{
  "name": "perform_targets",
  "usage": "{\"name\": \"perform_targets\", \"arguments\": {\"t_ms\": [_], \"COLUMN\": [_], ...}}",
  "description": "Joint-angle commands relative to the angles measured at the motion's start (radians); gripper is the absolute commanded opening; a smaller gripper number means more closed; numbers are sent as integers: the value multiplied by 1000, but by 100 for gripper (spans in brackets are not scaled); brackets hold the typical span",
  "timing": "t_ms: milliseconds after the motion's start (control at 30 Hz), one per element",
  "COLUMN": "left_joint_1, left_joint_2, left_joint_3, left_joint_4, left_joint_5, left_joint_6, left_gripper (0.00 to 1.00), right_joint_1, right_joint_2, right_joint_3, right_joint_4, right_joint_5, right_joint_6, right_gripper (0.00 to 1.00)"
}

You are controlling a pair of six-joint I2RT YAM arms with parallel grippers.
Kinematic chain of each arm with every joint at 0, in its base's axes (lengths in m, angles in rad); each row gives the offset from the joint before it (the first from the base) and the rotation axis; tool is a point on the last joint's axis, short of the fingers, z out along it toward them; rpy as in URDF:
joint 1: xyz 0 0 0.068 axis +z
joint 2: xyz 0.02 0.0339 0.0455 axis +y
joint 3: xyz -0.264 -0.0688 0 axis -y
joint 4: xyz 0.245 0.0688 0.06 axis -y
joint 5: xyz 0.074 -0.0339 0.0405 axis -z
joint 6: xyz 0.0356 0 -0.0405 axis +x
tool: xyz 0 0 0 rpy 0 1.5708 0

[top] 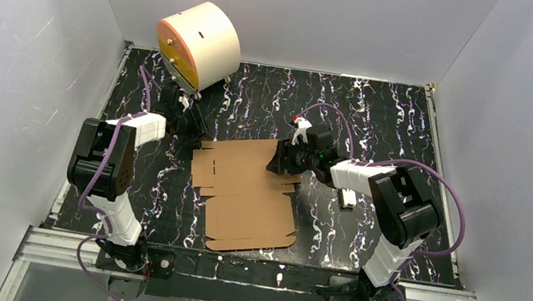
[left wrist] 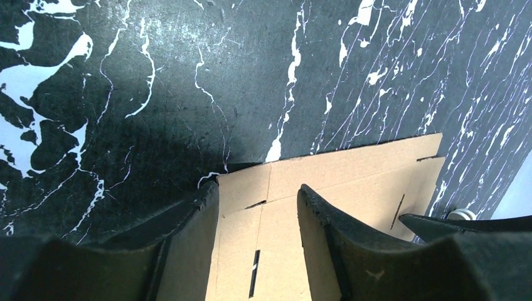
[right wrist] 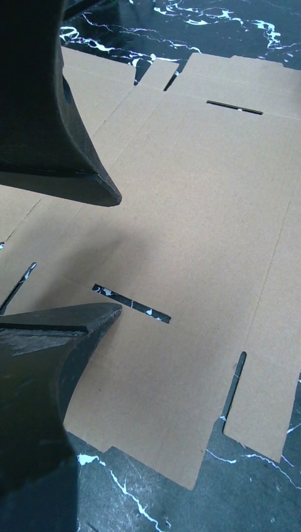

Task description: Fold the paper box

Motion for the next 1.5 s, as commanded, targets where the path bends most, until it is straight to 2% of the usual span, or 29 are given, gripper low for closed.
{"name": "perform_targets", "arguments": {"t_ms": [0,267,533,733,867,1000,1333,1467], "left_joint_1": [-11,-47,-108,-89,2,40,52,53], "left_joint_2": [-52,-134,-76,-149,-164,-124,-16,-10], "left_joint_3": [25,15,43,30,-40,-63,-62,-69], "left_joint_4": [-3,6,7,-66,-8,16,96,80], "left_joint_5": [46,61,52,-122,-39,41,154,125], "left_joint_6": [-6,-28,-30,5,-18,-29,-43,-44], "left_gripper": [46,45,44,55,56,56,48,48], "right_joint_1": [10,17,22,23,22,22,24,24], "right_joint_2": [3,1,16,-1,-6,-1,4,2], "right_joint_3": [20,14,9,-1,-3,-3,-5,-6], "right_joint_4": [40,46,55,49,49,50,52,52], "right_joint_5": [14,22,26,41,42,38,27,26], "right_joint_6": [3,6,15,6,1,1,1,1], "right_gripper": [67,68,68,68,68,68,68,68]}}
